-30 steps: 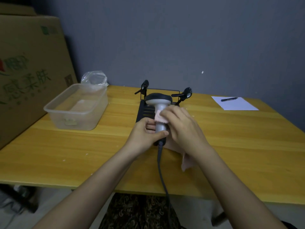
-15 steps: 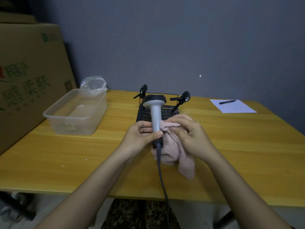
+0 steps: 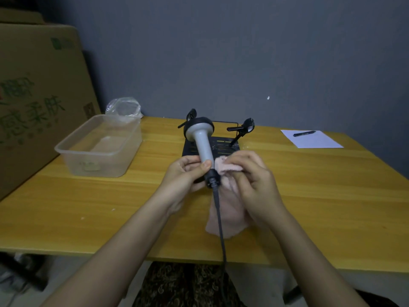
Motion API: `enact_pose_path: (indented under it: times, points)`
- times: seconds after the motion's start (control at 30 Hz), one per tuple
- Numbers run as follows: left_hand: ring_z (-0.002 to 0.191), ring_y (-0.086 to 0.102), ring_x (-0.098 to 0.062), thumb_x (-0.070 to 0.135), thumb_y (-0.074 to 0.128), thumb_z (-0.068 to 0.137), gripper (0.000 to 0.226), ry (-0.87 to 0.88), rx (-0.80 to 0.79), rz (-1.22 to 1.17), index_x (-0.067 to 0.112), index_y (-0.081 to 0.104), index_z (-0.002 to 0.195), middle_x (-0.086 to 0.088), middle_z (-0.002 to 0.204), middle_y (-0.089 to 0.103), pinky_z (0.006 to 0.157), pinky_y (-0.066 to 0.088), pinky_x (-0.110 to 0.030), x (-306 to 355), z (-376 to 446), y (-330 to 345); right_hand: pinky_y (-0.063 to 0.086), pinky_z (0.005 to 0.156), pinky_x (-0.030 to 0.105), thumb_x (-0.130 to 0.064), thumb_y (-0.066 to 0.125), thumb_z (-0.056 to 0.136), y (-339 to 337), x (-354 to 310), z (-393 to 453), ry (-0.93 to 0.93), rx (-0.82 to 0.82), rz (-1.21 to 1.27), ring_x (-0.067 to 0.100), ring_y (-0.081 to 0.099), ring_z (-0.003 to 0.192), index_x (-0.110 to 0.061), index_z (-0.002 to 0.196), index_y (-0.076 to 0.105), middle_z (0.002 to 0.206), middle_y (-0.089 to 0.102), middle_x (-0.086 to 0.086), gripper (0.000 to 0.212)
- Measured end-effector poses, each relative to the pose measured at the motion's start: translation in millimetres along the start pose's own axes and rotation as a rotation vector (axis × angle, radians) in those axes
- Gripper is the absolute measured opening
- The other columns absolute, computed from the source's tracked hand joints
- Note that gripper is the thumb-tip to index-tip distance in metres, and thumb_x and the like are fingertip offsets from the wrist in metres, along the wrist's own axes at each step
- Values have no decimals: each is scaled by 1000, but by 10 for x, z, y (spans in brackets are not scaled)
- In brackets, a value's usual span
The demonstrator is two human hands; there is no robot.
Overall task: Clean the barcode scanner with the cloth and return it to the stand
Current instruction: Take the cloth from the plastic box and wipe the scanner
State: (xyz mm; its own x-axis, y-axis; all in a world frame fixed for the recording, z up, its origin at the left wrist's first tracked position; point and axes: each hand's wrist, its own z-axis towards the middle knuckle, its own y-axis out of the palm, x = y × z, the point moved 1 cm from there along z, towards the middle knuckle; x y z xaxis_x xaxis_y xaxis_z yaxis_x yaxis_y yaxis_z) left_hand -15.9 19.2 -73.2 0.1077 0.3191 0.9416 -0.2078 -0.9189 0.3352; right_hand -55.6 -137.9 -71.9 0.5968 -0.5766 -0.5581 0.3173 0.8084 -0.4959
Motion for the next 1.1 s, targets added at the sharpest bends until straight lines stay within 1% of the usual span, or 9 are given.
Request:
enact_pose_path:
  times: [0.17, 0.3, 0.43, 0.53, 0.63, 0.73, 0.87, 1.0, 1.1]
  points:
    - [72, 68, -7, 10, 64, 83, 13, -3, 21, 8, 14, 59, 93, -3, 85, 68, 67, 58, -26, -20, 3, -66, 42, 85, 17, 4, 47, 86, 23, 120, -61, 61, -142, 14, 7, 55, 100, -16, 97, 64, 101, 57, 0, 29]
    - [79, 67, -12, 11, 61, 86, 11, -9, -6, -25, 11, 58, 96, -5, 88, 67, 74, 59, -29, 2, 22, -72, 41, 85, 14, 10, 47, 86, -11, 66, -40, 59, 39, 13, 2, 53, 98, -12, 95, 64, 99, 58, 0, 29]
    - [84, 66, -15, 11, 60, 86, 13, 7, -24, -26, 12, 57, 99, -5, 89, 65, 74, 59, -28, 29, 25, -81, 46, 83, 24, 2, 46, 86, 51, 113, -77, 61, -76, -53, 4, 54, 95, -14, 97, 64, 100, 58, 0, 26]
    - [83, 66, -14, 12, 59, 87, 11, 19, -40, -27, 12, 57, 98, -5, 88, 66, 78, 58, -31, 48, 42, -77, 42, 83, 15, 6, 48, 86, 39, 90, -76, 59, 75, -10, 1, 53, 96, -13, 93, 64, 99, 58, 1, 26]
    - [80, 66, -13, 12, 61, 85, 13, 32, -44, -12, 15, 58, 97, -4, 88, 65, 75, 58, -29, 34, 42, -81, 43, 83, 20, 9, 47, 86, 93, 74, -100, 78, -20, -26, 5, 53, 97, -10, 97, 64, 101, 57, 2, 28]
    - [86, 65, -16, 13, 59, 86, 21, 12, -54, -7, 8, 56, 107, -8, 95, 66, 81, 57, -33, 22, 45, -85, 41, 82, 17, 7, 48, 86, 92, 62, -105, 51, 70, -34, 7, 53, 95, -8, 96, 63, 100, 58, 5, 24]
    - [94, 65, -22, 13, 62, 85, 33, 13, -55, 24, 5, 55, 116, -14, 106, 65, 87, 54, -35, -13, 46, -141, 41, 79, 19, 2, 46, 87, 127, 113, -129, 60, -97, -106, 9, 53, 94, -11, 99, 63, 101, 56, 1, 24]
    - [111, 62, -28, 15, 54, 90, 37, -5, -129, 45, 1, 54, 125, -16, 116, 66, 100, 46, -39, -18, 47, -198, 39, 79, 8, 3, 50, 89, -43, 83, 96, 157, 183, -48, -6, 52, 94, -13, 98, 64, 99, 57, -3, 22]
    - [103, 64, -23, 14, 50, 92, 33, 4, -190, 48, 2, 57, 122, -11, 108, 69, 94, 48, -33, -32, 36, -176, 41, 83, 10, -7, 53, 91, -39, -92, 340, 142, 264, 11, 3, 55, 98, -15, 106, 66, 107, 57, 3, 21]
